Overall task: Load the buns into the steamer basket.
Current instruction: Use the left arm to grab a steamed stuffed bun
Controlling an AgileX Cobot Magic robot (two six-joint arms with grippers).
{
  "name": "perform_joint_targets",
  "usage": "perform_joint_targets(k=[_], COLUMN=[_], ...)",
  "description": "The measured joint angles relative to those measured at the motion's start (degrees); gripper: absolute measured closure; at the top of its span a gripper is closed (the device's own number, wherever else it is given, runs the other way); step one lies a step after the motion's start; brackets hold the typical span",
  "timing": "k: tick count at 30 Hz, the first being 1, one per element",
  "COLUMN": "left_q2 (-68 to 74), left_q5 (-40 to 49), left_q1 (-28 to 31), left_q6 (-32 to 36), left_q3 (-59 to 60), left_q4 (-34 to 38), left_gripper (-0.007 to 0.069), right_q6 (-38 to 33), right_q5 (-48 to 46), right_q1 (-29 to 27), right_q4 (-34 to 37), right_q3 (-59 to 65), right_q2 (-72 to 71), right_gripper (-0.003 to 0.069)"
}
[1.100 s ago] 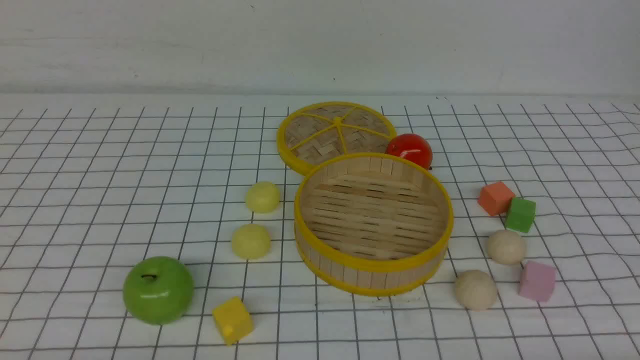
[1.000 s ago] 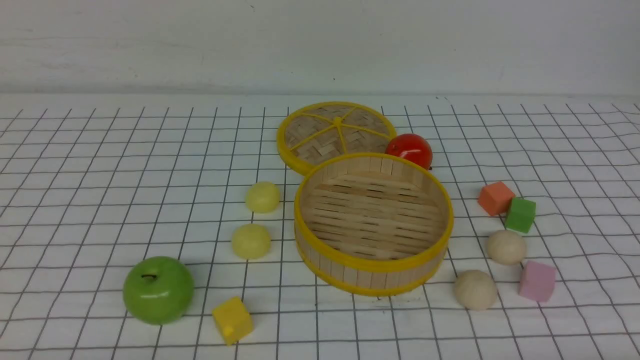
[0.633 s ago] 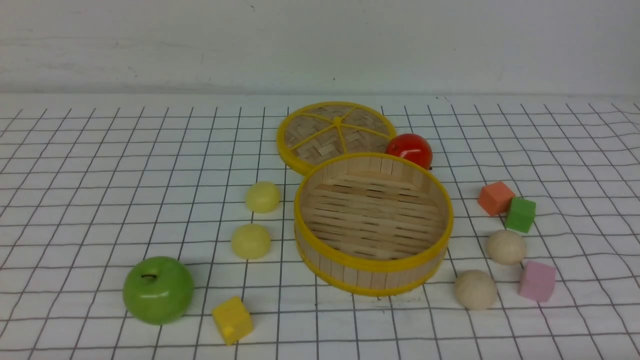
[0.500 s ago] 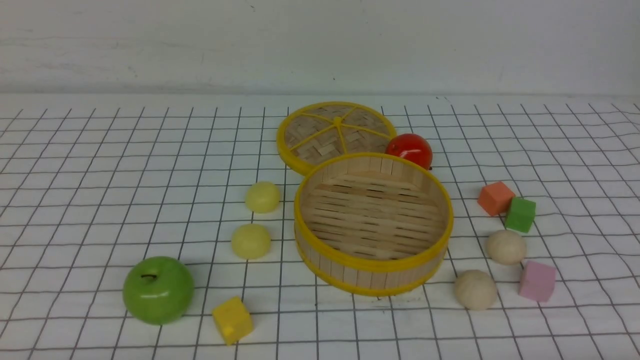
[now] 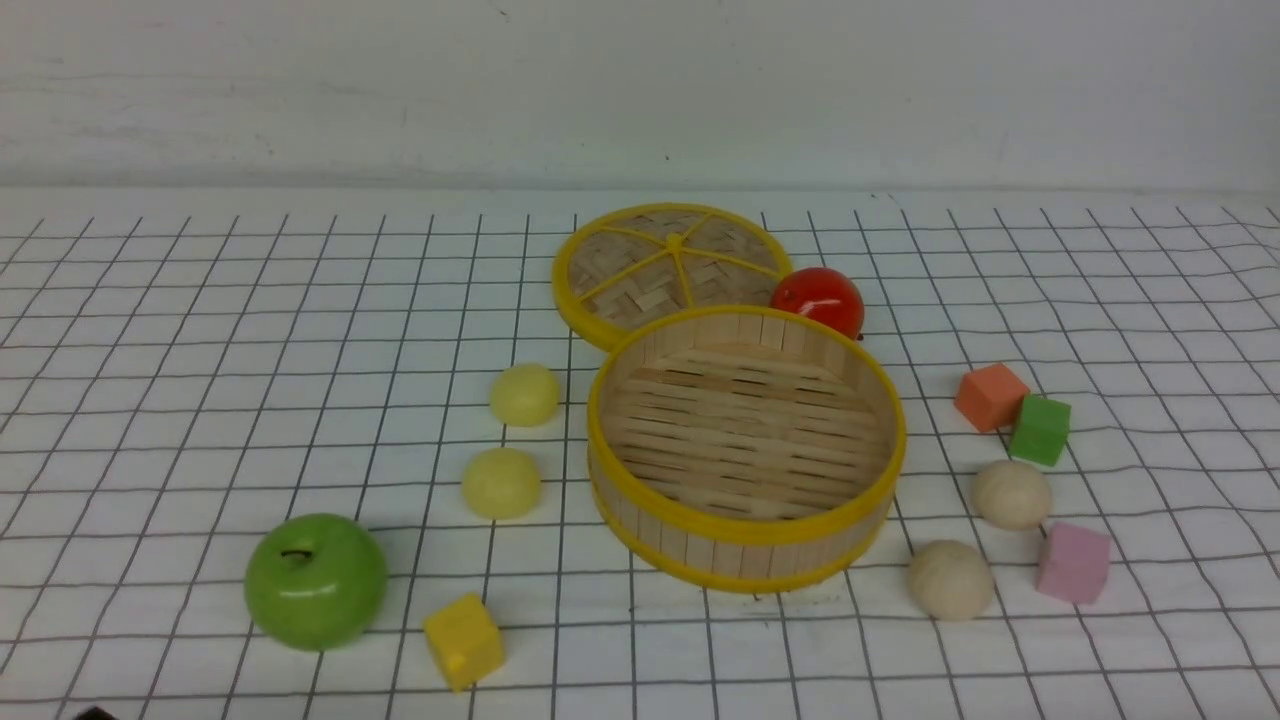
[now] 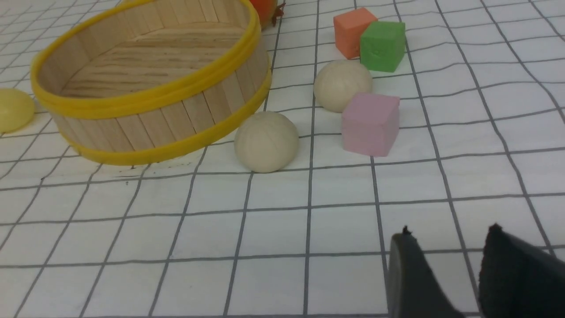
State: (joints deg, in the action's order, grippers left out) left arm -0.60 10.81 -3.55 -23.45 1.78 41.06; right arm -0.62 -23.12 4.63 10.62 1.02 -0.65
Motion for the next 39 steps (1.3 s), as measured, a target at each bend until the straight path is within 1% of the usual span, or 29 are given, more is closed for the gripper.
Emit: perform_joint_targets(k=[2,4,5,7,10,11,12,13,14,15,16,17,19,21,24,27,28,30,31,32,34,35,36,37,38,39], left_q2=[0.0,0.0,0.0,0.0,2.1,4.6,5.2,12.1,14.8,21.5,24.5,30.4,38.9,47.7,60.7,72.4,74.9,79.7,80.1,82.5,84.7,87.1,88.5,88.9,92.4,94.0], left_q5=[-5.2,-7.3,-7.2,-2.1,9.7,14.6,15.6,25.2,28.5,35.9,38.9,44.1,49.0,49.9,48.2,47.6,47.5,46.5,46.3,45.0,43.9,43.7,43.7,43.7,43.6,43.5], left_q1=[0.0,0.0,0.0,0.1,0.1,0.1,0.1,0.1,0.1,0.1,0.1,0.1,0.1,0.1,0.1,-0.6,-1.5,-6.0,-6.5,-11.9,-18.0,-21.7,-23.2,-23.5,-24.7,-24.8], left_q6=[0.0,0.1,0.1,3.7,12.2,14.1,14.1,16.0,16.4,16.9,17.5,18.2,19.9,21.7,24.9,27.1,27.3,27.1,27.0,25.5,22.2,19.1,17.2,16.3,13.6,12.3], left_q3=[0.0,-1.5,-1.8,-8.0,-18.3,-21.9,-21.9,-28.0,-30.5,-34.1,-36.3,-38.9,-42.8,-46.3,-49.8,-54.2,-55.8,-58.9,-58.9,-61.6,-64.8,-67.5,-69.2,-70.0,-73.0,-75.1], left_q4=[2.8,4.9,5.0,4.6,0.4,-1.5,-1.9,-5.2,-6.7,-8.8,-10.0,-11.6,-13.2,-14.4,-15.1,-15.5,-15.7,-17.2,-17.4,-19.6,-23.2,-27.3,-30.3,-30.9,-35.1,-37.3], left_gripper=[0.0426,0.0436,0.0438,0.0473,0.0533,0.0552,0.0556,0.0578,0.0585,0.0592,0.0595,0.0598,0.0598,0.0598,0.0603,0.0638,0.0638,0.0638,0.0638,0.0638,0.0638,0.0638,0.0638,0.0638,0.0638,0.0638], right_q6=[0.0,0.0,0.0,0.0,0.0,0.0,0.0,0.0,0.0,0.0,0.0,0.0,0.0,0.0,0.0,0.0,0.0,0.0,0.0,0.0,0.0,0.0,0.0,0.0,0.0,0.0], right_q5=[0.0,0.0,0.0,0.0,0.0,0.0,0.0,0.0,0.0,0.0,0.0,0.0,0.0,0.0,0.0,0.0,0.0,0.0,0.0,0.0,0.0,0.0,0.0,0.0,0.0,0.0], right_q1=[0.0,0.0,0.0,0.0,0.0,0.0,0.0,0.0,0.0,0.0,0.0,0.0,0.0,0.0,0.0,0.0,0.0,0.0,0.0,0.0,0.0,0.0,0.0,0.0,0.0,0.0], right_q4=[0.0,0.0,0.0,0.0,0.0,0.0,0.0,0.0,0.0,0.0,0.0,0.0,0.0,0.0,0.0,0.0,0.0,0.0,0.0,0.0,0.0,0.0,0.1,0.1,0.2,0.2], right_q3=[0.0,0.0,0.0,0.0,0.0,0.0,0.0,0.0,0.0,0.0,0.0,0.0,0.0,0.0,0.0,0.0,0.0,0.0,0.0,0.0,0.0,0.0,0.0,0.0,0.0,0.0], right_q2=[0.0,0.0,0.0,0.0,0.0,0.0,0.0,0.0,0.0,0.0,0.0,0.0,0.0,0.0,0.0,0.0,0.0,0.0,0.0,0.0,0.0,0.0,0.0,0.0,0.0,0.0], right_gripper=[0.0419,0.0419,0.0419,0.0419,0.0419,0.0419,0.0419,0.0419,0.0419,0.0419,0.0419,0.0419,0.0419,0.0419,0.0419,0.0419,0.0419,0.0419,0.0419,0.0419,0.0419,0.0419,0.0419,0.0419,0.0419,0.0419])
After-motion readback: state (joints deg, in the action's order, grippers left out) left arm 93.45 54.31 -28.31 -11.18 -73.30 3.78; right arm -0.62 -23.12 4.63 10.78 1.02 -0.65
